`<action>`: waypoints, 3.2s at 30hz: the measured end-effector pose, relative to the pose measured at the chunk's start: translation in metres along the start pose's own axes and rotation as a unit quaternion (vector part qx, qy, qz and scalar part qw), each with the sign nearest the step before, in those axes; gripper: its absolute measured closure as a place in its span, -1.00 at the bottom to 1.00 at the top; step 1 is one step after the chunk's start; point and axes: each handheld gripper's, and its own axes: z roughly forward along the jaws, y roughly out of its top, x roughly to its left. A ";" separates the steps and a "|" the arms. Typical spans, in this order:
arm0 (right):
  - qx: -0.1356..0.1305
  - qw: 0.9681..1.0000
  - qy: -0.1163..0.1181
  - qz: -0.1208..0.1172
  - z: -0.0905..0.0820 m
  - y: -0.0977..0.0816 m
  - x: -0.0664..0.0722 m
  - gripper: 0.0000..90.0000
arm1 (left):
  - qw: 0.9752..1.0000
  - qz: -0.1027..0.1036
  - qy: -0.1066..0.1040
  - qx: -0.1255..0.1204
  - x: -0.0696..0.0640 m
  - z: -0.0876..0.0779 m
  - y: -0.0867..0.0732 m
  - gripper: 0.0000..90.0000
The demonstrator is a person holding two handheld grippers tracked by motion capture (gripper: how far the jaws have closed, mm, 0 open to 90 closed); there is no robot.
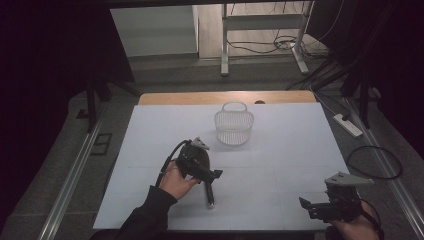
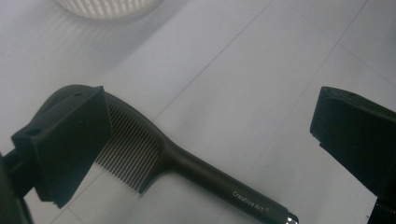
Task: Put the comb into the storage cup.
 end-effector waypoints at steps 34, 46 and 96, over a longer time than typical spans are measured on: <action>-0.001 1.000 0.000 -0.005 0.000 0.000 0.001 -1.00 | 0.999 0.021 -0.031 0.026 -0.017 0.010 -0.017 0.98; -0.002 1.000 0.003 -0.006 0.000 0.000 0.000 -1.00 | 0.998 0.019 -0.035 0.055 -0.033 0.031 -0.033 0.98; 0.000 1.000 0.006 -0.010 0.000 0.001 0.001 -0.98 | 0.993 -0.042 0.015 0.109 -0.020 0.017 -0.070 0.97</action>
